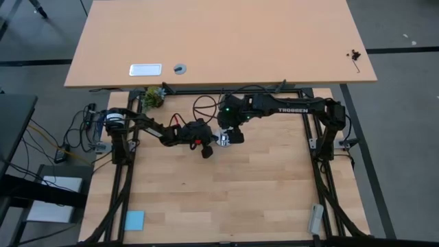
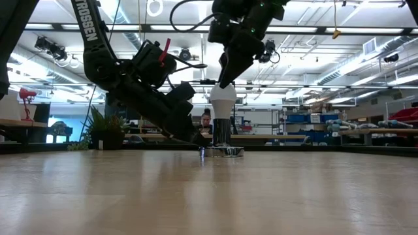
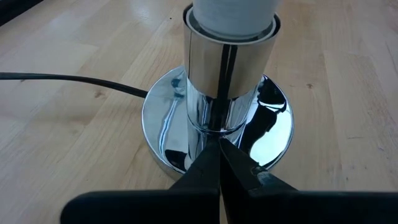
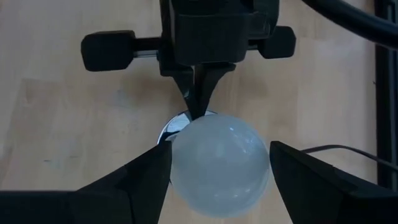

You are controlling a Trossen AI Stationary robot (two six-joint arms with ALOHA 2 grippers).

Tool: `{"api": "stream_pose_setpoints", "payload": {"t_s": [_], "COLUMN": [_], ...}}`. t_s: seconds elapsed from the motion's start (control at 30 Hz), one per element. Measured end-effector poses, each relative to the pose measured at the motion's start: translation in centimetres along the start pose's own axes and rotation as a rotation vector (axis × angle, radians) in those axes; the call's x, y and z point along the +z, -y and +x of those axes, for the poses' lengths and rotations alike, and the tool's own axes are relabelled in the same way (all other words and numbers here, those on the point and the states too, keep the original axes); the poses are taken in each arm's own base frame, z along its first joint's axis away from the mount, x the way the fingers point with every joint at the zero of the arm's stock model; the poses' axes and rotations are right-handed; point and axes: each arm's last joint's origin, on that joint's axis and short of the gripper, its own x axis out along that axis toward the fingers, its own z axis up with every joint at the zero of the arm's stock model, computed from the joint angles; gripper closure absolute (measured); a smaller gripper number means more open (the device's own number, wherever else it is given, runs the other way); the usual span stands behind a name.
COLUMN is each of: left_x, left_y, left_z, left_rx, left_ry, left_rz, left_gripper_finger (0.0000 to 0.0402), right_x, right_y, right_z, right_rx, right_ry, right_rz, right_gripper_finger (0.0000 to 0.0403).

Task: Screw lightbulb
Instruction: Insert the white lightbulb into the silver lamp

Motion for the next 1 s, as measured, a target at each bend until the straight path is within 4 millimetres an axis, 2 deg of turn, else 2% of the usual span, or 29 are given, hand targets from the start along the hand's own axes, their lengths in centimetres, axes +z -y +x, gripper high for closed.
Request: {"api": "stream_pose_setpoints", "payload": {"t_s": [0.23, 0.37, 0.5, 0.57, 0.7, 0.8, 0.9, 1.0], "left_x": [0.0, 0.0, 0.0, 0.0, 0.0, 0.0, 0.0, 0.0], "left_y": [0.0, 0.0, 0.0, 0.0, 0.0, 0.0, 0.0, 0.0], "left_z": [0.0, 0.0, 0.0, 0.0, 0.0, 0.0, 0.0, 0.0], "left_rx": [0.000, 0.000, 0.000, 0.001, 0.001, 0.001, 0.001, 0.001], "left_ry": [0.000, 0.000, 0.000, 0.000, -0.001, -0.004, -0.004, -0.004], "left_rz": [0.000, 0.000, 0.000, 0.000, 0.000, 0.000, 0.000, 0.000], "left_gripper_finger": [0.0399, 0.0399, 0.0399, 0.0399, 0.0399, 0.0399, 0.0399, 0.0399], "right_x": [-0.1, -0.1, 0.0, 0.0, 0.3, 0.8, 1.8, 2.7], "right_y": [0.2, 0.4, 0.5, 0.5, 0.4, 0.4, 0.4, 0.4], "right_z": [0.0, 0.0, 0.4, 0.7, 0.8, 0.4, -0.6, -1.8], "right_rx": [-0.010, -0.045, -0.113, -0.112, -0.102, -0.096, -0.105, -0.109], "right_ry": [-0.001, -0.007, 0.003, -0.006, 0.004, 0.006, 0.040, 0.063], "right_rz": [0.076, 0.270, 0.557, 0.622, 0.551, 0.420, 0.235, 0.226], "right_gripper_finger": [0.0132, 0.0147, 0.0161, 0.0163, 0.0158, 0.0150, 0.0146, 0.0148]}}
